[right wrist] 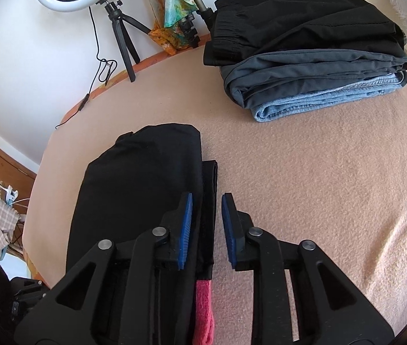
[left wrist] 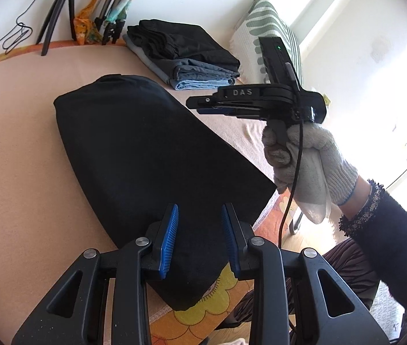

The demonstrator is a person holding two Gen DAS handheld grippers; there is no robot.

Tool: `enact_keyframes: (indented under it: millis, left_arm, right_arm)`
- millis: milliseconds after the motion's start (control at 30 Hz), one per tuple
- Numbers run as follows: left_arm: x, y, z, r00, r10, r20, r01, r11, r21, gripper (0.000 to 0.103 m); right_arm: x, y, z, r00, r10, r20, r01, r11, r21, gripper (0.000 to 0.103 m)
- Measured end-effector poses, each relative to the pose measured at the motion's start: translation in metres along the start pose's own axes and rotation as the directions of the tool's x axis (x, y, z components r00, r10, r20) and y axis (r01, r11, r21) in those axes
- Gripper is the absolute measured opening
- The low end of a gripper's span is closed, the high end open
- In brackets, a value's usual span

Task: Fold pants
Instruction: 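Grasp the folded bundle with both grippers at the pink-striped cuff end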

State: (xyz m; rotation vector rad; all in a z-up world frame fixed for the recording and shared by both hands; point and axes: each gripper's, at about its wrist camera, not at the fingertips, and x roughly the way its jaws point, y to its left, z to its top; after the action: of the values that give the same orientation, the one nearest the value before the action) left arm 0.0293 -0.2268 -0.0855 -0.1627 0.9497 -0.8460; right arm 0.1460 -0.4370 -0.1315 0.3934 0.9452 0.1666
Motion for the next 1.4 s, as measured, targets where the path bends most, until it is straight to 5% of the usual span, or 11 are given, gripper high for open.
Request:
enact_keyframes:
  millis: [33, 67, 167, 533, 800, 1200, 1400]
  left_arm:
    - [-0.004, 0.003, 0.001, 1.0, 0.0, 0.009, 0.0, 1.0, -0.008, 0.03]
    - [-0.008, 0.007, 0.003, 1.0, 0.002, 0.017, -0.002, 1.0, -0.021, 0.034]
    - [-0.016, 0.021, 0.006, 0.999, 0.007, 0.045, -0.003, 0.997, -0.081, 0.048]
    - [0.002, 0.07, 0.019, 0.997, -0.076, 0.028, 0.081, 0.943, -0.323, 0.048]
    - [0.008, 0.095, 0.016, 0.994, -0.109, 0.03, 0.111, 0.888, -0.447, 0.052]
    - [0.031, 0.104, 0.013, 0.987, -0.158, 0.018, 0.147, 0.865, -0.479, 0.053]
    - [0.032, 0.098, 0.013, 0.988, -0.15, 0.031, 0.148, 0.882, -0.448, 0.053]
  right_arm:
    - [-0.005, -0.003, -0.004, 1.0, 0.014, -0.004, -0.014, 1.0, 0.018, 0.062]
    - [-0.008, -0.006, -0.007, 0.999, 0.041, -0.01, -0.041, 0.999, 0.035, 0.07]
    - [-0.013, -0.015, -0.02, 0.99, 0.133, -0.043, -0.13, 0.989, 0.069, 0.07]
    - [-0.01, -0.025, -0.04, 0.953, 0.287, -0.102, -0.273, 0.954, 0.127, 0.07]
    - [0.004, -0.023, -0.05, 0.933, 0.316, -0.169, -0.297, 0.946, 0.133, 0.07]
    - [0.008, -0.023, -0.058, 0.89, 0.429, -0.157, -0.402, 0.898, 0.178, 0.072]
    - [0.009, -0.025, -0.062, 0.906, 0.404, -0.129, -0.374, 0.904, 0.208, 0.057]
